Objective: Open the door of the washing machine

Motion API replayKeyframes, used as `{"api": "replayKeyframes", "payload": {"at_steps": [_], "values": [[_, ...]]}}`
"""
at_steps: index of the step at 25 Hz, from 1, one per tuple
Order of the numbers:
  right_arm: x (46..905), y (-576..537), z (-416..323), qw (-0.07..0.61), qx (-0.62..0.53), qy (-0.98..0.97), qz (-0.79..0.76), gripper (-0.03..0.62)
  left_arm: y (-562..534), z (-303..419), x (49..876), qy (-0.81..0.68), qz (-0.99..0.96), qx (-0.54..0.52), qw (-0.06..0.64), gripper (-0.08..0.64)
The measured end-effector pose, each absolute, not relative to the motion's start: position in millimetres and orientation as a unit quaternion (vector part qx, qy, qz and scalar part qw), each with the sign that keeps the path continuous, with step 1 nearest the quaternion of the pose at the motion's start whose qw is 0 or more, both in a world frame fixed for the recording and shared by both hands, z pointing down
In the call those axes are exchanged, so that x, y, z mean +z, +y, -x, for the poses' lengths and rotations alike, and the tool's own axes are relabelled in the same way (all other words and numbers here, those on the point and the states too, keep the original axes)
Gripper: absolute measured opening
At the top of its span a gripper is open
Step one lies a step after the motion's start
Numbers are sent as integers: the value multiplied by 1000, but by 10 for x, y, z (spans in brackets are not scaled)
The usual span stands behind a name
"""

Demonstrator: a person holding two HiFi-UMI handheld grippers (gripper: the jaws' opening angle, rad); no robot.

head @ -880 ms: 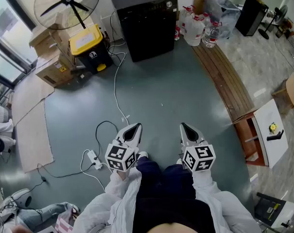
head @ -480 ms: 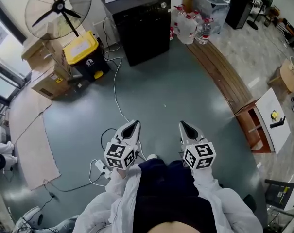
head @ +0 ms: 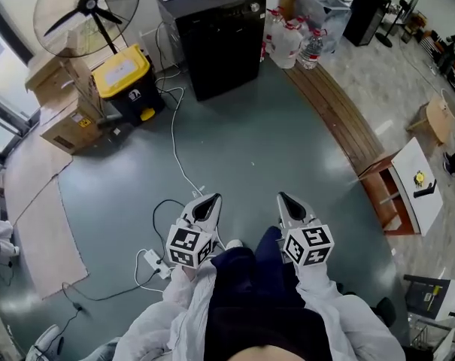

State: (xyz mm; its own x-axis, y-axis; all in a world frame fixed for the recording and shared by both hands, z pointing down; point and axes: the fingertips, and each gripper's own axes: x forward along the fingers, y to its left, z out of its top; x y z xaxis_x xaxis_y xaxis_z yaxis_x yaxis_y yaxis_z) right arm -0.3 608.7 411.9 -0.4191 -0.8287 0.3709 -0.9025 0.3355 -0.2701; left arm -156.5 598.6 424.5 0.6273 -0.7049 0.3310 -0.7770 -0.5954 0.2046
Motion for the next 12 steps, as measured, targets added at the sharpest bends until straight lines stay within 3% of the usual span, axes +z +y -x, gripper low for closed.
{"api": "replayKeyframes", "payload": {"at_steps": [12], "values": [[4313,5273,137,85,232,-828,-504,9,5283,1653,4415,-440,-873,111,179,0]]}}
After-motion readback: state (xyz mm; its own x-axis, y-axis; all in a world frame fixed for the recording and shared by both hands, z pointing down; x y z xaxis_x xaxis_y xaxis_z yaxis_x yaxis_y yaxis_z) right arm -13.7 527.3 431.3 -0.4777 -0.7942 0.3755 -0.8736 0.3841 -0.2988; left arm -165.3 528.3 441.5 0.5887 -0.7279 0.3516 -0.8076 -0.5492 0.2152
